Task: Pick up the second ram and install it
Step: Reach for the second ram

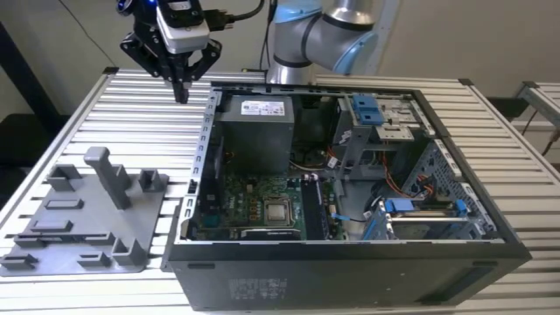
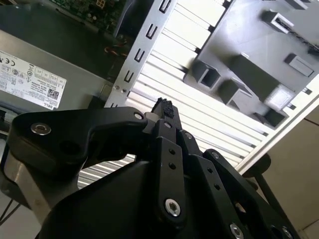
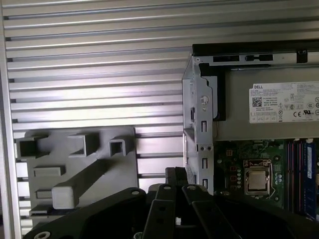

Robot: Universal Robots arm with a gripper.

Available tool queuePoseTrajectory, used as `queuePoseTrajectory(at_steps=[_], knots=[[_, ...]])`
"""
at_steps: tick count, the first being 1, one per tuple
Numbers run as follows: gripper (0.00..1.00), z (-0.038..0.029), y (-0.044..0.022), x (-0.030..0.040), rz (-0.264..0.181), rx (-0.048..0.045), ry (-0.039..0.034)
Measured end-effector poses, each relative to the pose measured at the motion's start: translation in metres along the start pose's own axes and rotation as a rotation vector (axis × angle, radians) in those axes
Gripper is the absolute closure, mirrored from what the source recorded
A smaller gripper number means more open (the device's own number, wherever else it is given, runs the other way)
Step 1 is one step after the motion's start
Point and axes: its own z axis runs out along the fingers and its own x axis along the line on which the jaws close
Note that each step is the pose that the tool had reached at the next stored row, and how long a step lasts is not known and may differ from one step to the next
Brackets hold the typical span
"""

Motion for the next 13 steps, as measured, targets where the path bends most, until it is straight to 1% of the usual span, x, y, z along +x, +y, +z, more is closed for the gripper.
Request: queuePoseTrajectory(at_steps=[13], knots=[[0.89, 0.0006, -0.0009, 0.0159, 0.000, 0.0000, 0.0000]])
